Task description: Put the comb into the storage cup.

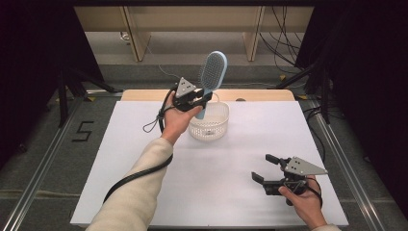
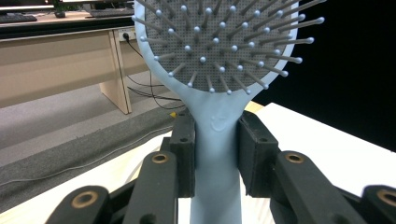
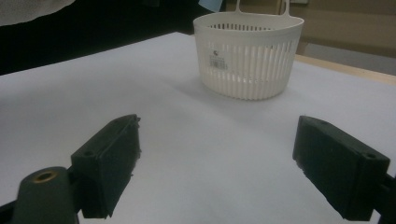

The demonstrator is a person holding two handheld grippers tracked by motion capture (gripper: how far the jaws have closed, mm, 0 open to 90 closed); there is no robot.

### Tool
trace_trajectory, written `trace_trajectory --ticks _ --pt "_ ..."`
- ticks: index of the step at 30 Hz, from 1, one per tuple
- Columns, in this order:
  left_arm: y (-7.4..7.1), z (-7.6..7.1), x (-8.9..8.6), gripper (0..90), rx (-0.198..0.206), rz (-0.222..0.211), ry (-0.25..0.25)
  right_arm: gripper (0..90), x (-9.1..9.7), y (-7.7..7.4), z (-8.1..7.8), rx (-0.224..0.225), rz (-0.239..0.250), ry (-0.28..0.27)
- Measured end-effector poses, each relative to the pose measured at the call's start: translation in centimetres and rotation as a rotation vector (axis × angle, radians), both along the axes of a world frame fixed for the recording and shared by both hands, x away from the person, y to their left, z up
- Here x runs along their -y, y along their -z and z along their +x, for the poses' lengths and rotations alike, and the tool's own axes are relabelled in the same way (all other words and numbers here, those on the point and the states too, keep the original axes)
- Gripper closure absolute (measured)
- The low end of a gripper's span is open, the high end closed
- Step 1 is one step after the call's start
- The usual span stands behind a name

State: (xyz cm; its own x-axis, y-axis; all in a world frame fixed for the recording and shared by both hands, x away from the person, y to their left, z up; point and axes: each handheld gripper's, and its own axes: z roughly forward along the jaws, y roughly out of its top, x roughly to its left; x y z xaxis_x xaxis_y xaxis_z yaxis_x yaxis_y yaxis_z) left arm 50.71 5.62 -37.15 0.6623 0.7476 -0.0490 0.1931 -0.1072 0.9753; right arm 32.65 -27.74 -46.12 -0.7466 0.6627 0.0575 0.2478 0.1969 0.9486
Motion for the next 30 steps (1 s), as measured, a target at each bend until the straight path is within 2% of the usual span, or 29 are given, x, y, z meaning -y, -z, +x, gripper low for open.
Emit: trace_trajectory --ticks 22,30 --pt "0.48 0.25 0.30 69.7 0.007 0.001 0.017 15.5 -0.01 -0.01 -0.01 0.002 0.002 -0.002" --pt "0.60 0.43 0.39 69.7 0.010 0.017 0.024 15.5 -0.01 0.00 0.01 -0.001 0.001 -0.003"
